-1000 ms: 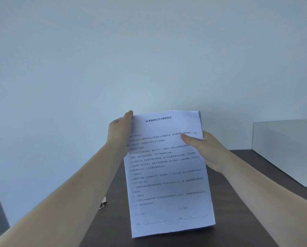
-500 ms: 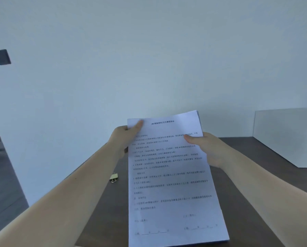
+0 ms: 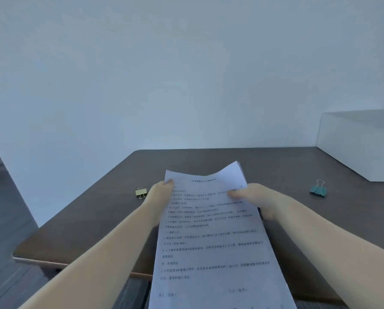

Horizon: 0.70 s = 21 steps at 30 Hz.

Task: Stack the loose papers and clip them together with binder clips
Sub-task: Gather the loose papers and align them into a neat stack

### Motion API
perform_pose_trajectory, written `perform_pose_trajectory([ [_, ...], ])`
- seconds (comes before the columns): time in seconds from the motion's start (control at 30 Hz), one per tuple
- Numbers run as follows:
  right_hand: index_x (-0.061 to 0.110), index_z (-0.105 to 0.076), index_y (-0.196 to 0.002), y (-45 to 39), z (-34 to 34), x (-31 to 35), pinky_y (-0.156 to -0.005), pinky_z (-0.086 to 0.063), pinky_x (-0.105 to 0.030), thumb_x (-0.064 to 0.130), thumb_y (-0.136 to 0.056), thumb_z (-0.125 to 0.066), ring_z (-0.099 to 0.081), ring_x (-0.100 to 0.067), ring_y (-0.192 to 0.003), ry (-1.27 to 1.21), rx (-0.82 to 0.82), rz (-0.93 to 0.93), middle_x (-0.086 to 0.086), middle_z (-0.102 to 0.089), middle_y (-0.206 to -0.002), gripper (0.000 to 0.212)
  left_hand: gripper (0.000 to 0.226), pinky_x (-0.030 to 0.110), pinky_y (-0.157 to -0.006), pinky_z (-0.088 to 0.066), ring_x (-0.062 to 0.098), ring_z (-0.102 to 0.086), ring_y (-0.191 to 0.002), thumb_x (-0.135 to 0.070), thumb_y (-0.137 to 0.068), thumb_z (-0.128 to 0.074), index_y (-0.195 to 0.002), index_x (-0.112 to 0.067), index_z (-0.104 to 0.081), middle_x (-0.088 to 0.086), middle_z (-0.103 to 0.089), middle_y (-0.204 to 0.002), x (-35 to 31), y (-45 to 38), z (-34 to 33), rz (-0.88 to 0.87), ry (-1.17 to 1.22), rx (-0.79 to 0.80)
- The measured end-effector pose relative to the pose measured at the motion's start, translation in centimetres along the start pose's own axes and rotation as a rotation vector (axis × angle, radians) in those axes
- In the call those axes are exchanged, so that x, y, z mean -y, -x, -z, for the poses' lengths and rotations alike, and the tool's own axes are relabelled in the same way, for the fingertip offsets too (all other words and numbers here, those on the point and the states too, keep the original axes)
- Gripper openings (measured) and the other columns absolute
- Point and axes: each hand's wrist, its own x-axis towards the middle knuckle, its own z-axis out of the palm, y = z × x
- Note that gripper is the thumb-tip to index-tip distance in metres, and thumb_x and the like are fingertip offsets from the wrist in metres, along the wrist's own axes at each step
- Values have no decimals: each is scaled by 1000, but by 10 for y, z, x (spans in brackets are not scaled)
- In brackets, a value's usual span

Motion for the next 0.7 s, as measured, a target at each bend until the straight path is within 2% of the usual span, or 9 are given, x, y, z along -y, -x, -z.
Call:
perform_pose_trajectory([
  [0.07, 4, -66, -115, -6, -4, -8, -87, -57, -46, 25, -94, -60, -72, -33, -98, -24, -6, -27, -14, -75, -107, 30, 36, 43, -93, -51, 27, -63, -92, -44, -94, -39, -105, -14, -58, 7, -64, -100, 18, -11, -2, 30, 15, 12],
  [0.17, 6, -64, -114, -16, -8, -8, -91, -54, -52, 24, -96, -55, -71, -36, -99, -41, -27, -30, -16, -73, -109, 27, 34, 41, -81, -47, 23, -52, -84, -46, -91, -39, -89, -15, -54, 6, -53, -92, 27, -24, -4, 29, 31, 20],
  [0.23, 11, -59, -119, -24, -10, -8, -90, -55, -49, 23, -96, -52, -69, -35, -101, 41, -38, -8, -14, -70, -114, 26, 30, 39, -77, -44, 23, -49, -82, -45, -92, -38, -87, -17, -47, 5, -50, -91, 27, -32, -4, 29, 28, 24],
  [0.3, 16, -50, -127, -33, -13, -8, -89, -55, -46, 24, -92, -52, -66, -31, -102, 165, -91, 43, -10, -65, -117, 36, 28, 39, -75, -42, 23, -48, -82, -46, -91, -38, -86, -18, -43, 5, -50, -91, 28, -38, -5, 21, 25, 22],
  [0.4, 20, -30, -146, -39, -16, 2, -87, -47, -36, 21, -92, -49, -56, -30, -116, 421, -298, 206, -7, -51, -136, 57, 30, 38, -76, -45, 24, -52, -81, -44, -93, -37, -84, -16, -44, 8, -53, -90, 27, -44, -5, -2, 4, -4],
  [0.47, 19, -24, -149, -45, -19, 16, -85, -43, -35, 18, -95, -47, -52, -30, -123, 620, -476, 355, -8, -44, -145, 59, 30, 37, -74, -45, 24, -52, -80, -42, -97, -36, -85, -16, -44, 8, -52, -89, 26, -46, -6, -18, -3, -12],
  [0.57, 16, -36, -144, -59, -27, 38, -95, -47, -41, 18, -96, -48, -50, -26, -127, 739, -520, 491, -8, -48, -142, 50, 31, 36, -73, -46, 24, -54, -79, -41, -99, -35, -86, -15, -46, 8, -56, -89, 27, -50, -7, -61, -36, -29],
  [0.7, 16, -51, -133, -76, -51, 60, -99, -45, -39, 26, -96, -49, -52, -22, -124, 833, -389, 570, -2, -57, -134, 38, 31, 37, -72, -46, 23, -54, -78, -39, -100, -36, -85, -14, -45, 9, -55, -87, 30, -51, -4, -123, -26, -45],
])
